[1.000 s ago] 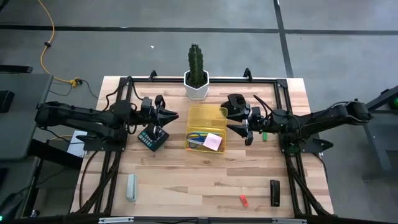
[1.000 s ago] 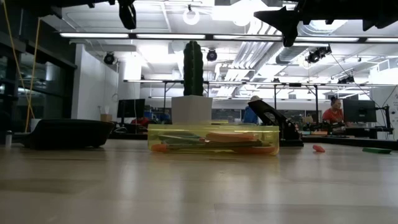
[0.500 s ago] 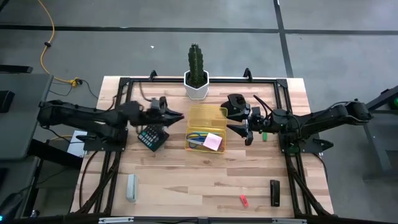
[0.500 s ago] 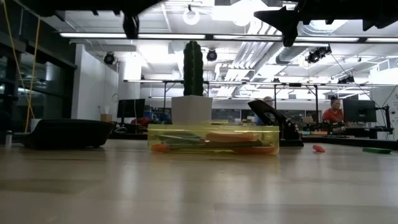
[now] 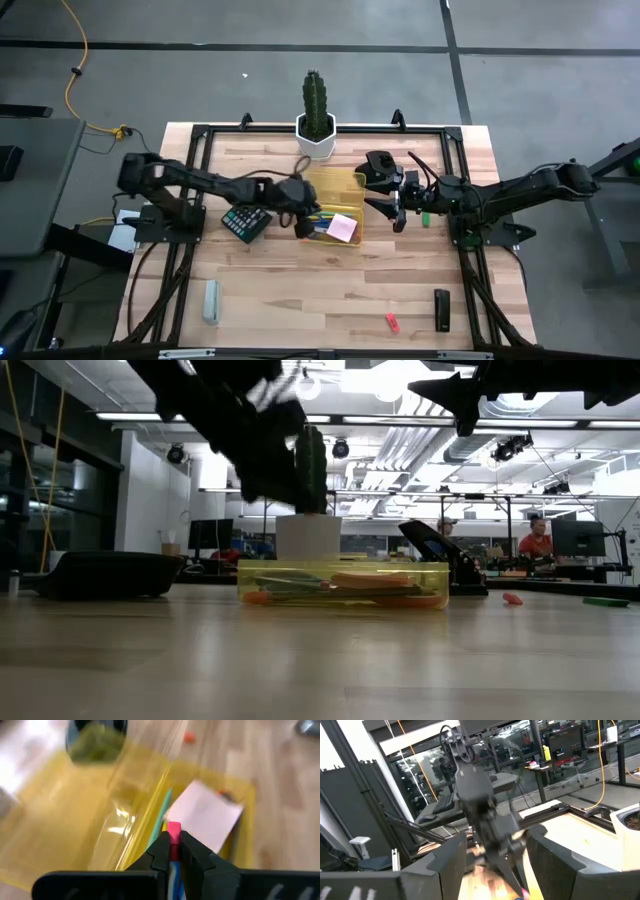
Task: Pack school essentials
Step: Put the pink pencil top eraser into the supply box, then put the orange pencil top eraser into the supply box
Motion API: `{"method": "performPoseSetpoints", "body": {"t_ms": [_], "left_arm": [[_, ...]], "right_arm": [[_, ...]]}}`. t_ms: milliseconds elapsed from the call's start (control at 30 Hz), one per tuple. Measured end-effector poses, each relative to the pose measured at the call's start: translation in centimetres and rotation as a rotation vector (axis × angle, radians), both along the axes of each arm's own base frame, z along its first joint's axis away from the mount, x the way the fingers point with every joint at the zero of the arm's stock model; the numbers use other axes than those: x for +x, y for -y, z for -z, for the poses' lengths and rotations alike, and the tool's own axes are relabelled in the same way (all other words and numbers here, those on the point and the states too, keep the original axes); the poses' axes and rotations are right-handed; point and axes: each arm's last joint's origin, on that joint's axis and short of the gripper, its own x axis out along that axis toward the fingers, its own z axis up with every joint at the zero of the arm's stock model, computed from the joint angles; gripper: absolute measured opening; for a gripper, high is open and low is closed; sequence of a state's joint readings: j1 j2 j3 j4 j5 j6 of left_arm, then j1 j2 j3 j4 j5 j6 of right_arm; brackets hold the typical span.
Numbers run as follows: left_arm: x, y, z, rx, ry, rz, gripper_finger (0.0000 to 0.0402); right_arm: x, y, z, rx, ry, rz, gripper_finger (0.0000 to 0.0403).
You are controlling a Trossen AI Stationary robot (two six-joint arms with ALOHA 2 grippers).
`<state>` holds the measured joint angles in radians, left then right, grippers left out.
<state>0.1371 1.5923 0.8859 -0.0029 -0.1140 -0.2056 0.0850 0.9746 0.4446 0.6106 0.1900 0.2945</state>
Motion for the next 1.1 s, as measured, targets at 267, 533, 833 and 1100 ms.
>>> {"method": "performPoseSetpoints", "body": {"t_ms": [267, 533, 833, 1100], "left_arm": [[1.3, -0.3, 3.5, 0.006, -0.115, -0.022, 0.0019], [1.3, -0.5, 4.1, 0.050, -0.140, -0.070, 0.0070], [1.2, -0.2, 1.5, -0.058, -0.105, 0.008, 0.0166], [-2.7, 0.0, -11.5, -0.085, 0.368, 0.103, 0.0189]], "right_arm": [[0.0, 0.0, 0.0, 0.019, 0.002, 0.002, 0.0200], [0.0, 0.0, 0.0, 0.019, 0.002, 0.002, 0.0200], [0.0, 0.0, 0.0, 0.019, 0.002, 0.002, 0.0200], [0.0, 0.0, -0.5, -0.009, 0.049, 0.006, 0.0200]]}}
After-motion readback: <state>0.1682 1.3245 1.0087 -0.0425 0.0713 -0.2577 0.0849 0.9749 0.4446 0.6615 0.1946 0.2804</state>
